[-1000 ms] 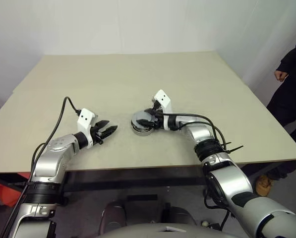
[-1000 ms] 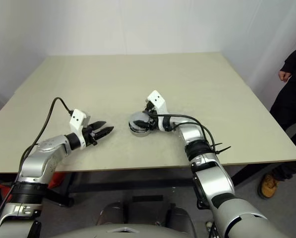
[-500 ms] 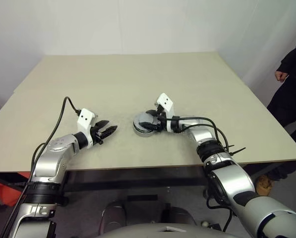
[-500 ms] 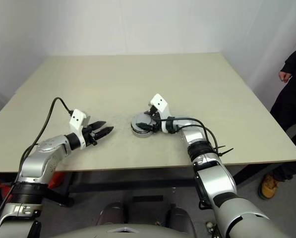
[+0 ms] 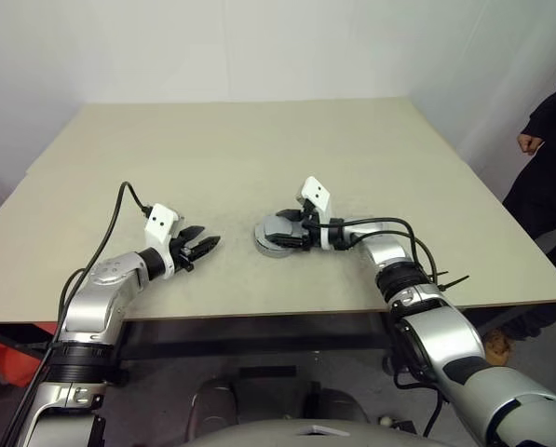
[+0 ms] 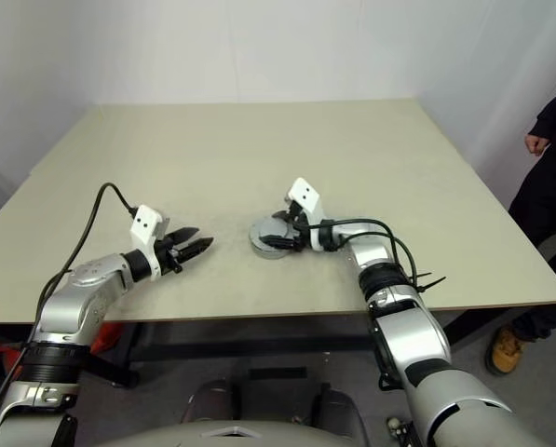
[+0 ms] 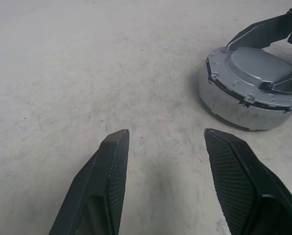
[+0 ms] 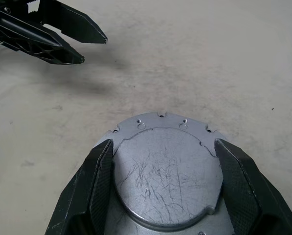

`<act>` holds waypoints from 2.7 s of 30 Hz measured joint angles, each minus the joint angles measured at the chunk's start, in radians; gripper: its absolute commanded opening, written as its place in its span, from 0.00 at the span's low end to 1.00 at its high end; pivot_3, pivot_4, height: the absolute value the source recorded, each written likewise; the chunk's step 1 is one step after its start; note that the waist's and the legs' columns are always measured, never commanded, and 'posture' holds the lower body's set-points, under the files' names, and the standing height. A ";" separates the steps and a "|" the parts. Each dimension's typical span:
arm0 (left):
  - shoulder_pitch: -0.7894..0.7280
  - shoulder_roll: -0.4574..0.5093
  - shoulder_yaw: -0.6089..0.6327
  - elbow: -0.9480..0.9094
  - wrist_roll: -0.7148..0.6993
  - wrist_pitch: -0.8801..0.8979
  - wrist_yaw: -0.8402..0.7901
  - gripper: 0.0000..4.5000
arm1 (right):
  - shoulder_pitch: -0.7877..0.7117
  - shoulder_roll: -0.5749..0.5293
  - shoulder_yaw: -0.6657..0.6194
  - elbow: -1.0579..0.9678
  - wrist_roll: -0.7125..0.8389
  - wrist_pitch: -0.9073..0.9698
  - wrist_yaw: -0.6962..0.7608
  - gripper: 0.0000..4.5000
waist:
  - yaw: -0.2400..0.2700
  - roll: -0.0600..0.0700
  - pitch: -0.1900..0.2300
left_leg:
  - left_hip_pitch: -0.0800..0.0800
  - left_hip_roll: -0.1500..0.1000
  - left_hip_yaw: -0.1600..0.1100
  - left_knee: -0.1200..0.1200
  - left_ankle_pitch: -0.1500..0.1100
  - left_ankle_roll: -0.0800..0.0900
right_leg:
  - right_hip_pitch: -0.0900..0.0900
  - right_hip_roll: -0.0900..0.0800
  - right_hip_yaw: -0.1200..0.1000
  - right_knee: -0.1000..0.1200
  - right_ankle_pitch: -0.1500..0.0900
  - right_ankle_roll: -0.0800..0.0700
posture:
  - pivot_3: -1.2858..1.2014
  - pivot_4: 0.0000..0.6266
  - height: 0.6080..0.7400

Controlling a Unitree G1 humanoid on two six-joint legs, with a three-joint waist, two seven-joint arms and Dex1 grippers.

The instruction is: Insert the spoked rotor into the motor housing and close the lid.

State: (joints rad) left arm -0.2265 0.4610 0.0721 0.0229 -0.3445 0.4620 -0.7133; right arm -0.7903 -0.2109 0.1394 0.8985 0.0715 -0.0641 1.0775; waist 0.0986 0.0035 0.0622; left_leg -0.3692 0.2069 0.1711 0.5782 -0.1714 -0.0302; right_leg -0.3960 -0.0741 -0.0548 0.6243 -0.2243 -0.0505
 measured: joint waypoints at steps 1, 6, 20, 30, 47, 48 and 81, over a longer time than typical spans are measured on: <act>0.000 0.000 0.000 0.000 0.000 0.000 0.000 0.57 | 0.000 -0.001 0.000 0.000 -0.001 -0.001 -0.001 0.70 | 0.000 0.000 0.000 | 0.000 0.000 0.000 0.000 0.000 0.000 | 0.000 0.000 0.000 0.000 0.000 0.000 | 0.52 0.00 1.00; 0.000 0.000 0.000 0.000 0.000 0.000 0.000 0.57 | 0.000 -0.001 0.001 0.009 -0.014 -0.022 -0.011 0.70 | 0.000 0.000 0.000 | 0.000 0.000 0.000 0.000 0.000 0.000 | 0.000 0.000 0.000 0.000 0.000 0.000 | 0.52 0.00 1.00; 0.008 -0.001 -0.001 -0.005 0.001 0.000 0.002 0.57 | -0.009 0.000 0.012 0.024 -0.034 -0.028 -0.029 0.70 | -0.001 0.000 0.000 | 0.005 0.000 0.000 0.001 0.000 0.000 | 0.005 0.000 0.000 0.000 0.000 0.000 | 0.52 0.00 1.00; 0.010 -0.001 -0.004 -0.009 0.001 0.000 0.002 0.57 | -0.015 0.008 -0.002 0.009 -0.023 0.048 -0.022 0.70 | -0.002 0.000 0.000 | 0.007 0.000 0.000 0.001 0.000 0.000 | 0.006 0.000 0.000 0.000 0.000 0.000 | 0.52 0.00 1.00; 0.012 -0.001 -0.006 -0.009 0.011 0.000 0.002 0.57 | -0.004 0.020 0.006 -0.019 -0.033 0.066 -0.046 0.70 | -0.004 0.000 0.000 | 0.008 0.001 0.000 0.000 0.000 0.000 | 0.006 0.000 0.000 0.000 0.000 0.000 | 0.52 0.00 1.00; 0.012 -0.001 -0.006 -0.009 0.012 0.000 0.002 0.57 | 0.002 0.022 0.006 -0.027 -0.034 0.067 -0.049 0.70 | -0.004 0.000 0.000 | 0.008 0.001 0.000 0.000 0.000 0.000 | 0.006 0.000 0.000 0.000 0.000 0.000 | 0.52 0.00 1.00; 0.030 -0.001 -0.006 -0.019 0.013 0.000 0.008 0.57 | 0.009 0.067 0.082 -0.069 -0.081 0.113 -0.205 0.70 | -0.030 -0.001 -0.002 | 0.025 0.000 -0.008 -0.006 0.000 -0.001 | 0.014 0.000 0.001 -0.003 -0.005 0.009 | 0.52 0.00 1.00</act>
State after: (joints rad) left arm -0.1966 0.4602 0.0663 0.0041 -0.3311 0.4623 -0.7056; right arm -0.7817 -0.1439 0.2216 0.8290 -0.0094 0.0489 0.8721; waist 0.0682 0.0030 0.0606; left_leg -0.3438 0.2067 0.1628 0.5717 -0.1710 -0.0315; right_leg -0.3816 -0.0739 -0.0535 0.6213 -0.2294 -0.0419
